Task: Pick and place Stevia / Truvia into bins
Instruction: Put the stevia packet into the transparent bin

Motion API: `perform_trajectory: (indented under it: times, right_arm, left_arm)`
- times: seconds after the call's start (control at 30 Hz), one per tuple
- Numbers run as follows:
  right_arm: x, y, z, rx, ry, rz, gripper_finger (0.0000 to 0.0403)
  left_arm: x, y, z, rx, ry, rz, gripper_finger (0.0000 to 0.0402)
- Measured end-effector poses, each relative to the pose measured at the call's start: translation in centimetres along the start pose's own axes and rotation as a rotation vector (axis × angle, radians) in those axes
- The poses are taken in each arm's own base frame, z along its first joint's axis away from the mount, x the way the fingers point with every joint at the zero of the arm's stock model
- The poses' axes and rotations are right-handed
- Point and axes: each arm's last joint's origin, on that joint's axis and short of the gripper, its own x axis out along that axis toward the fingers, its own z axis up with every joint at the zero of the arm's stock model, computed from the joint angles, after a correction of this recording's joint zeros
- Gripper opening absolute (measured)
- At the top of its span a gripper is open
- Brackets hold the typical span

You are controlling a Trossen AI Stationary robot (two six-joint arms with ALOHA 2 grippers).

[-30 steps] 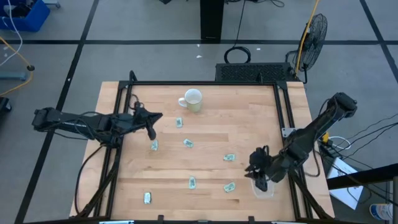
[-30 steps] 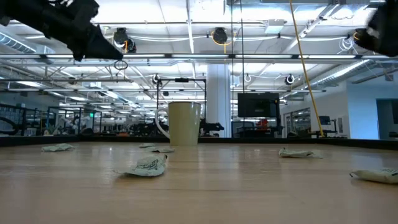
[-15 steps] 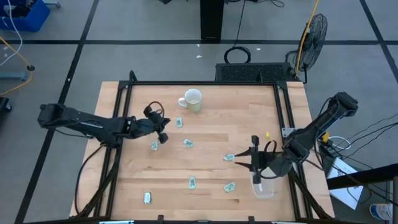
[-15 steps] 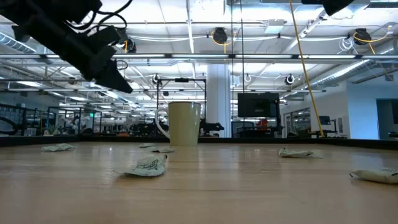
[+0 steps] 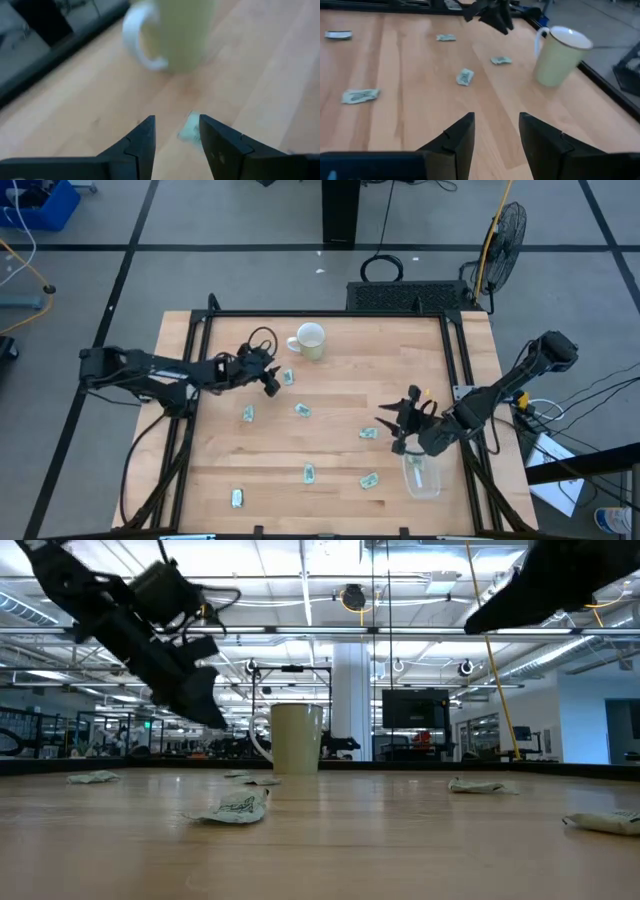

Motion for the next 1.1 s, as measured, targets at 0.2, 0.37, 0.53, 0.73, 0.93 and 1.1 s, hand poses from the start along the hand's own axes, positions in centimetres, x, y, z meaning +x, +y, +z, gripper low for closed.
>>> perform_trajectory:
  times: [0.2,0.37,0.53,0.73,0.93,1.1]
  right_arm:
    - [1.0,-1.0,-0.4,0.071,0.02,-0.054,0.0147]
    - [1.2,-1.2,-0.4,0.078,0.025,-0.064,0.0148]
    - [1.2,-1.1,-0.4,0.079,0.046,-0.019,0.0145]
    - [1.2,-1.1,-0.4,0.079,0.046,-0.02,0.0144]
    - [1.2,-1.1,-0.4,0.095,0.046,-0.021,0.0144]
    - [1.4,-1.2,-0.5,0.145,0.044,-0.029,0.0144]
  left_arm:
    - [3.0,0.4,-1.1,-0.026,0.057,-0.038,0.0159]
    - [4.8,-0.2,-2.0,-0.034,0.069,-0.127,0.0159]
    - [5.8,-0.1,-3.0,-0.019,0.093,-0.025,0.0159]
    - [6.0,0.0,-3.2,0.009,0.099,0.015,0.0125]
    - [5.5,-0.9,-3.0,-0.024,0.085,-0.063,0.0022]
    - [4.5,-2.8,-1.7,-0.093,-0.048,-0.21,0.0018]
